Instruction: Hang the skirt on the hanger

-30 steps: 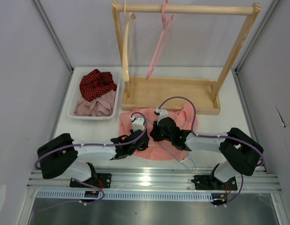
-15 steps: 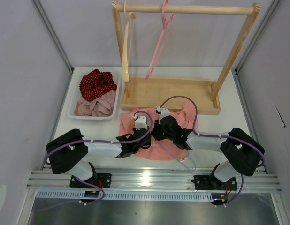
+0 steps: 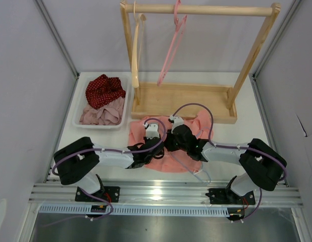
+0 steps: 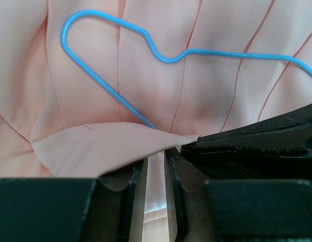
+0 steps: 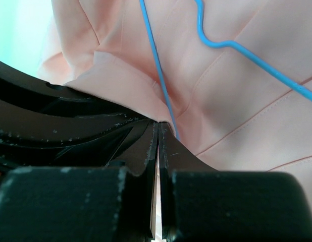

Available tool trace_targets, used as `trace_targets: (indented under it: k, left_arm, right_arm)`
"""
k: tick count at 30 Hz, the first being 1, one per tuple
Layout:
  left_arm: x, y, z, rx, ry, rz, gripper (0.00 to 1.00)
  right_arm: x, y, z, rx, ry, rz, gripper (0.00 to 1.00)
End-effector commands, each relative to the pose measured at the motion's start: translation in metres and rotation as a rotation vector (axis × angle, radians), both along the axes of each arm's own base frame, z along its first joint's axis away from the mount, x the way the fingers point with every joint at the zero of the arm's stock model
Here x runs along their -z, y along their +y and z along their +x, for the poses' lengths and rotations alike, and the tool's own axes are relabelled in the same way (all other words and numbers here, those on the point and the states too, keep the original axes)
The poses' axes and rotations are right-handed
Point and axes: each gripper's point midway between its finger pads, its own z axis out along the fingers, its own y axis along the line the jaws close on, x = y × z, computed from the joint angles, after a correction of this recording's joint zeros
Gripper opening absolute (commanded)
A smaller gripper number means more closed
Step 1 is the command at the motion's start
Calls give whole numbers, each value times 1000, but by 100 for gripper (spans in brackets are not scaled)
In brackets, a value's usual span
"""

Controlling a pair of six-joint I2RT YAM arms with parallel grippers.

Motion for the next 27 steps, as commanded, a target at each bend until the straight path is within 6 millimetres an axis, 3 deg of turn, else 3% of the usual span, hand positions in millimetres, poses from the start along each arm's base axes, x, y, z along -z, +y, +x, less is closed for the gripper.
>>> trace_targets:
  k: [1, 11, 18, 27]
  left_arm:
    - [-11, -7, 14, -46, -30, -55, 22]
    - [-1, -7, 14, -50, -15, -37, 16]
    - [-8, -9, 10, -25, -16, -50, 0]
    - [-20, -19, -10, 103, 30, -103, 0]
  right_arm:
    - [-10, -2, 1, 1, -19, 15, 0]
    - [-9, -4, 1, 4, -17, 12, 0]
    - [-8, -7, 3, 12, -19, 9, 0]
    - [-10, -8, 10, 25, -24, 14, 0]
